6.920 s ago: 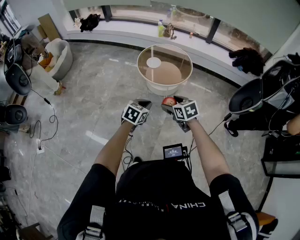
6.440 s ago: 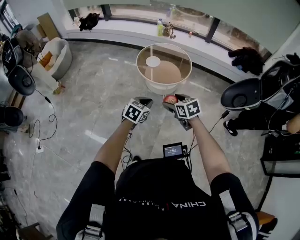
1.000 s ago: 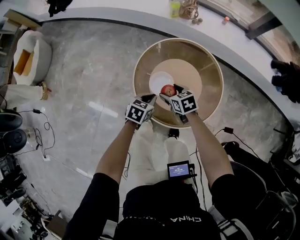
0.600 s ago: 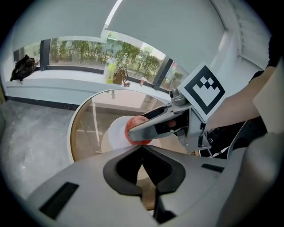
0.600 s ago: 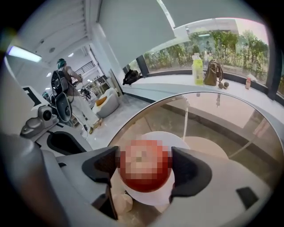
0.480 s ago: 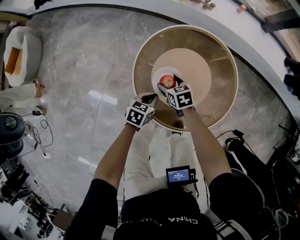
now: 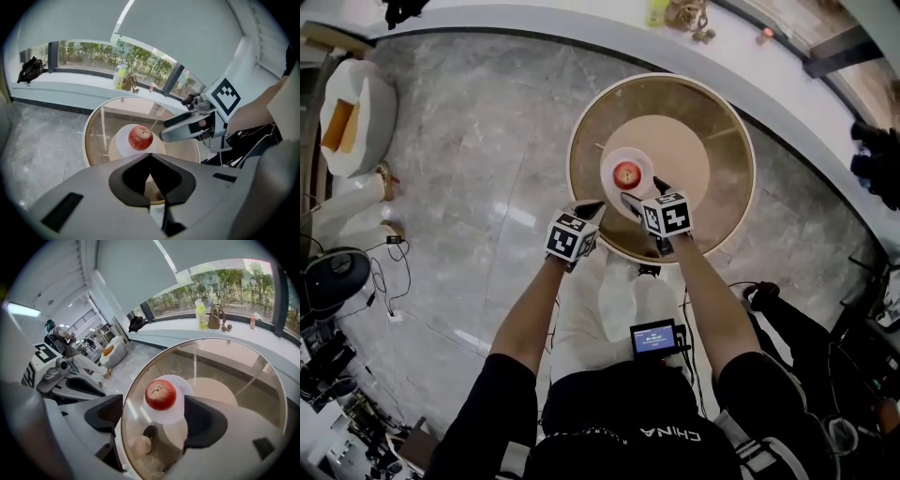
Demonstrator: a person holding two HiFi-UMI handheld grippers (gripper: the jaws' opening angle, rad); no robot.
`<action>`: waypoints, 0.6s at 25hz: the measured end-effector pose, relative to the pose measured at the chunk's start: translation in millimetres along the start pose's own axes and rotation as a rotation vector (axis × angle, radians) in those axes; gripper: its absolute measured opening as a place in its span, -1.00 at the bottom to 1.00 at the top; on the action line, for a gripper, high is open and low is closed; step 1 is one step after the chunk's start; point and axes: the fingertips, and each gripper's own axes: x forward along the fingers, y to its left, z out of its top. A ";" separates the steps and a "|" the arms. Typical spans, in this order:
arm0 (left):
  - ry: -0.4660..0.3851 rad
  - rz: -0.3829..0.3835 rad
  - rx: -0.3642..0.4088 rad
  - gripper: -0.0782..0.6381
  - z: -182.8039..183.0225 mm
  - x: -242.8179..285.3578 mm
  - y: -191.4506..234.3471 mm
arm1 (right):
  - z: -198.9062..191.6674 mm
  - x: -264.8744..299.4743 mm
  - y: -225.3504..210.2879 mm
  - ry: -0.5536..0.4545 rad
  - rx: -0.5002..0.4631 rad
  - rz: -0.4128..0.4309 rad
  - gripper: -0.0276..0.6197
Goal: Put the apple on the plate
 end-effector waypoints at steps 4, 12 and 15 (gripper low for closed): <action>0.034 0.042 -0.044 -0.73 -21.0 -60.8 -50.3 | -24.2 -92.1 33.2 0.034 0.030 0.047 0.31; -0.013 0.134 -0.029 -0.73 -23.6 -156.6 -163.0 | -20.4 -273.3 64.9 -0.088 -0.063 0.034 -0.80; -0.063 0.132 0.032 -0.73 -11.1 -176.0 -192.0 | -30.8 -305.3 85.8 -0.082 -0.029 0.117 -0.82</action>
